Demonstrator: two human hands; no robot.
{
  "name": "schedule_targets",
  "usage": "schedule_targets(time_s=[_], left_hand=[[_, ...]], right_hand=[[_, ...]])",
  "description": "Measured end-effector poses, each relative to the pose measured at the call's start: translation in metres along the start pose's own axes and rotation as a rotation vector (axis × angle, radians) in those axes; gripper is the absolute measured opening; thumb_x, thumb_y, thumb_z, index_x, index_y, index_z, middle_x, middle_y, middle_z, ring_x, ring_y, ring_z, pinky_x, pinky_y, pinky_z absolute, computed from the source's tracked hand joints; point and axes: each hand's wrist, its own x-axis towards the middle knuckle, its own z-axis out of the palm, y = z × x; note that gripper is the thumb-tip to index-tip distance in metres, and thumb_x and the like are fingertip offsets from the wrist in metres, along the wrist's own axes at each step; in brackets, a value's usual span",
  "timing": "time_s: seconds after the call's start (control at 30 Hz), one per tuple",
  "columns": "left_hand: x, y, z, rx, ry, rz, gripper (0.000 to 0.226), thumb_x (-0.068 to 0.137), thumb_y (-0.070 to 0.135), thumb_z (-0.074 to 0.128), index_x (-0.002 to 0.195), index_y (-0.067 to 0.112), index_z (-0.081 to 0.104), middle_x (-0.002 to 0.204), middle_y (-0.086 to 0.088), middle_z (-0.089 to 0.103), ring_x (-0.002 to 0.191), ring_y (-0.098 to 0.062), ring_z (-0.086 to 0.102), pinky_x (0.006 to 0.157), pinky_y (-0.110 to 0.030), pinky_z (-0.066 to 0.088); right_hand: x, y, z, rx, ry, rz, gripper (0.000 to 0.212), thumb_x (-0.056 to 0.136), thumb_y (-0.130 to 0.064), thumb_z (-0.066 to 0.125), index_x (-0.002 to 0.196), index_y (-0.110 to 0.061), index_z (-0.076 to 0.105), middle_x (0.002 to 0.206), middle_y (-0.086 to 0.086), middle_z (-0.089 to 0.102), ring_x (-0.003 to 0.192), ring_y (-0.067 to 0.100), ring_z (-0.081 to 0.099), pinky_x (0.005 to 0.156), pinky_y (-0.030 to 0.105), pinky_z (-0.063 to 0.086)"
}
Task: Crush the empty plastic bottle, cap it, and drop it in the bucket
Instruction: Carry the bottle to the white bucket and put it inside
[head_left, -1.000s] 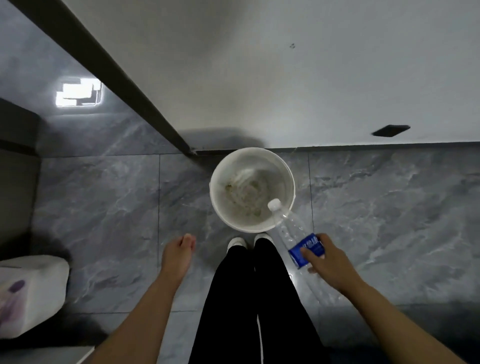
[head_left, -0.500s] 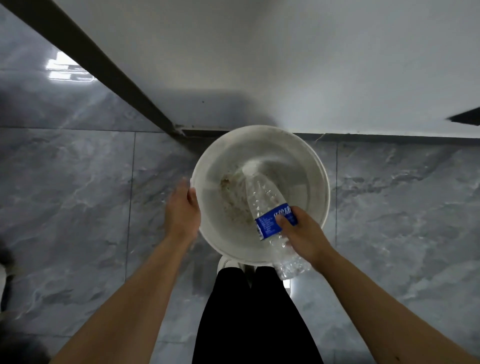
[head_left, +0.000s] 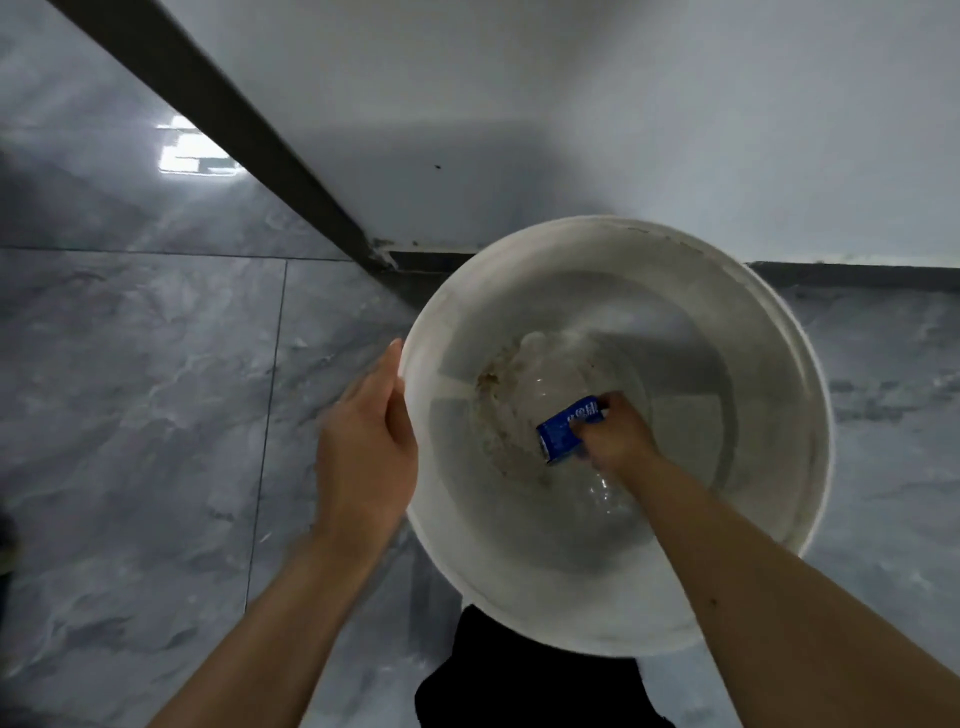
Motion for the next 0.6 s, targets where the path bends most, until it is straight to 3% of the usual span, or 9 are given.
schedule_targets(time_s=[0.07,0.13,0.27,0.37,0.43,0.6], left_hand=[[0.002,-0.005,0.001,0.032,-0.012,0.011,0.039,0.093,0.016,0.039,0.128,0.026,0.051,0.075,0.008,0.062,0.054,0.001,0.049,0.064,0.002,0.040],[0.002,-0.011,0.001,0.028,-0.032,0.025,0.036,0.094,0.019,0.041,0.126,0.029,0.052,0.067,0.015,0.056,0.059,-0.002,0.054,0.059,0.002,0.040],[0.003,-0.018,0.003,0.056,-0.010,0.088,0.040,0.090,0.023,0.042,0.129,0.031,0.050,0.070,0.014,0.056,0.067,0.013,0.054,0.061,0.008,0.035],[0.003,-0.022,0.006,0.062,0.014,0.141,0.037,0.092,0.025,0.042,0.128,0.031,0.051,0.085,0.008,0.064,0.068,0.010,0.054,0.064,0.007,0.036],[0.003,-0.023,0.007,0.061,0.012,0.174,0.035,0.094,0.027,0.042,0.127,0.029,0.052,0.085,0.009,0.063,0.068,0.008,0.054,0.064,0.006,0.036],[0.005,-0.023,0.007,0.065,-0.007,0.213,0.040,0.090,0.024,0.039,0.127,0.018,0.054,0.098,0.010,0.062,0.082,0.004,0.053,0.067,0.005,0.037]], right_hand=[[0.029,0.008,0.011,-0.004,-0.018,0.050,0.036,0.090,-0.009,0.053,0.124,-0.004,0.042,0.121,0.022,0.056,0.094,0.030,0.059,0.049,0.024,0.039],[0.053,0.019,0.023,-0.032,-0.023,0.083,0.040,0.090,-0.007,0.051,0.128,-0.003,0.040,0.125,0.021,0.054,0.102,0.033,0.057,0.054,0.024,0.042],[0.090,0.035,0.046,-0.062,-0.033,0.068,0.040,0.089,-0.008,0.050,0.128,-0.002,0.040,0.122,0.021,0.054,0.099,0.028,0.055,0.054,0.022,0.036],[0.106,0.038,0.060,-0.090,-0.053,0.086,0.044,0.091,-0.010,0.050,0.133,-0.002,0.036,0.133,0.022,0.049,0.116,0.035,0.053,0.078,0.033,0.044],[0.111,0.041,0.065,-0.128,-0.057,0.083,0.045,0.092,-0.011,0.050,0.133,-0.001,0.036,0.135,0.022,0.048,0.117,0.036,0.052,0.085,0.036,0.045],[0.114,0.055,0.064,-0.217,-0.034,0.074,0.040,0.092,-0.012,0.050,0.129,0.000,0.041,0.131,0.022,0.051,0.113,0.034,0.052,0.075,0.026,0.037]])
